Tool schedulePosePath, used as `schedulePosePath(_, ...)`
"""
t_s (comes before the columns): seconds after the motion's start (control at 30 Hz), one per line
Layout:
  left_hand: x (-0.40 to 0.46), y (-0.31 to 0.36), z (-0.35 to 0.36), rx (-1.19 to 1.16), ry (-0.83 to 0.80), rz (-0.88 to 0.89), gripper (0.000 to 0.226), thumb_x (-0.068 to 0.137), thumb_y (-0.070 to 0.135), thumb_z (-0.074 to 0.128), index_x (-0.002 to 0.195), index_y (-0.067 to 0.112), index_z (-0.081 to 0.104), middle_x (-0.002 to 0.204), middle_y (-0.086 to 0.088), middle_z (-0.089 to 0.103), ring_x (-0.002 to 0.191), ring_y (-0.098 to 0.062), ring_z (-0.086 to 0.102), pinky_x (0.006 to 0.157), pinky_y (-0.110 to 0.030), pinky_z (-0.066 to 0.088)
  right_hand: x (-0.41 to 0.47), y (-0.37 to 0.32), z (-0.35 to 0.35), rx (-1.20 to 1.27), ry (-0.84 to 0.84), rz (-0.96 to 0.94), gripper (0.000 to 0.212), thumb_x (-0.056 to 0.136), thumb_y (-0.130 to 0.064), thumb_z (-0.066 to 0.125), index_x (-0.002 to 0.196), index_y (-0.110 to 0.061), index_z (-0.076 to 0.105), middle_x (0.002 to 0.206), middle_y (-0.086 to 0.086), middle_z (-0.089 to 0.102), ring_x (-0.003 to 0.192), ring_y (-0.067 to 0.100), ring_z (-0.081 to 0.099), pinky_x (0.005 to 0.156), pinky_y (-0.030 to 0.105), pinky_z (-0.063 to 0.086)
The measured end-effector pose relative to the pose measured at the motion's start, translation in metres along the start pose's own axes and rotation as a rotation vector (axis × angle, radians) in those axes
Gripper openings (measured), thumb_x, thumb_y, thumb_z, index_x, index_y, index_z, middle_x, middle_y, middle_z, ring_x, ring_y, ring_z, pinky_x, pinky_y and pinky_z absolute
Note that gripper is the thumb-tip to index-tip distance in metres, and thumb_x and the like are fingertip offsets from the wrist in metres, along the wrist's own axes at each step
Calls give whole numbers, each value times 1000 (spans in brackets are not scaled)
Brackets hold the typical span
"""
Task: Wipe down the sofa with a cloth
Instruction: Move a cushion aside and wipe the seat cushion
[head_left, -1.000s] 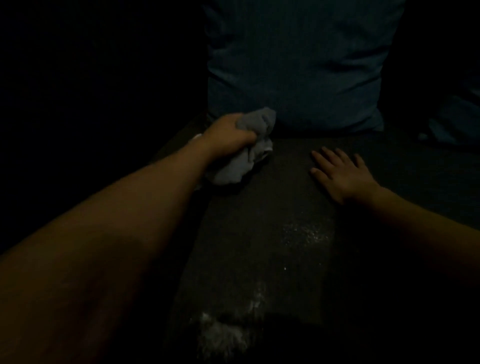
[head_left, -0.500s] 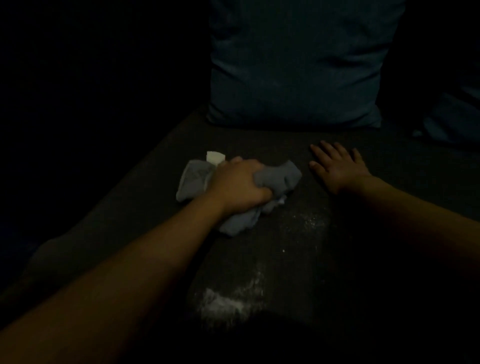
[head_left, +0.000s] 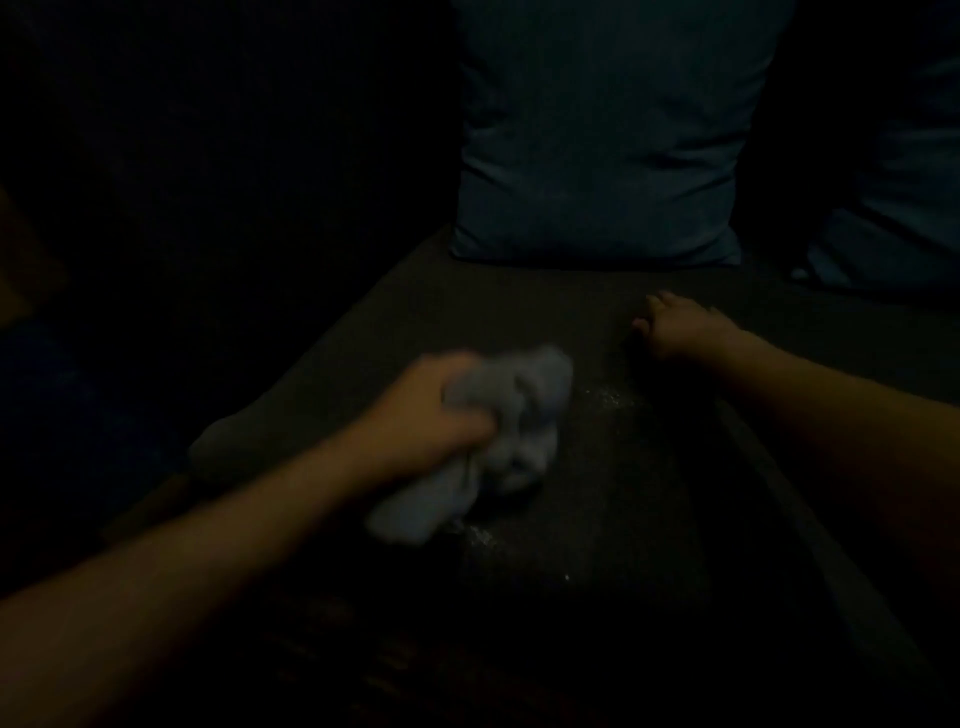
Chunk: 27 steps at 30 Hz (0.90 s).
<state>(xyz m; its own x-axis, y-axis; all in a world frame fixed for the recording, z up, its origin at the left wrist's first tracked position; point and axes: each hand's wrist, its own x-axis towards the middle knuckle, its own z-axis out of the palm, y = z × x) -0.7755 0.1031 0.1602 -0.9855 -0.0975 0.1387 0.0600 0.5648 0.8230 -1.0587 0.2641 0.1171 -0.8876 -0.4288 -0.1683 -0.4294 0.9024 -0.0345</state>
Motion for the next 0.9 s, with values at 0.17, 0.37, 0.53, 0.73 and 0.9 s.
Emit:
schedulePosePath(0.17, 129, -43, -29, 320, 88, -305, 52, 68, 38, 68, 118, 24, 61, 116, -5, 63, 109, -21, 60, 91, -36, 50, -2, 11, 28, -1, -141, 35, 60, 101, -43, 30, 152, -19, 10, 160, 7, 4, 146, 28, 9, 117, 52, 14)
schedulePosePath(0.37, 150, -96, 1, 836, 172, -417, 66, 78, 60, 49, 138, 33, 40, 139, -3, 43, 127, -32, 37, 102, -51, 29, 19, 20, 40, -46, -174, 9, 60, 101, -45, 27, 152, -22, 6, 160, 4, -2, 147, 27, 4, 115, 54, 9)
schedulePosePath(0.53, 108, -74, 13, 777, 88, -381, 59, 74, 57, 61, 126, 33, 49, 127, 0, 49, 119, -27, 44, 94, -44, 37, 13, 21, 40, -45, -175, 3, 60, 101, -46, 25, 152, -23, 4, 160, 4, -3, 147, 26, 2, 116, 52, 8)
schedulePosePath(0.73, -2, -19, 61, 663, -3, -287, 39, 69, 59, 62, 96, 42, 40, 104, 9, 42, 101, -18, 43, 84, -36, 38, -11, 4, 21, 3, -143, 48, 59, 99, -44, 34, 150, -19, 18, 158, 10, 14, 143, 31, 18, 114, 54, 21)
schedulePosePath(0.9, -62, -2, 62, 333, -94, -203, 41, 55, 57, 59, 92, 41, 52, 96, 9, 54, 93, -19, 56, 82, -35, 49, -50, -19, 2, 127, -111, 48, 38, 97, -31, 46, 130, -14, 49, 128, 14, 51, 107, 27, 53, 96, 43, 45)
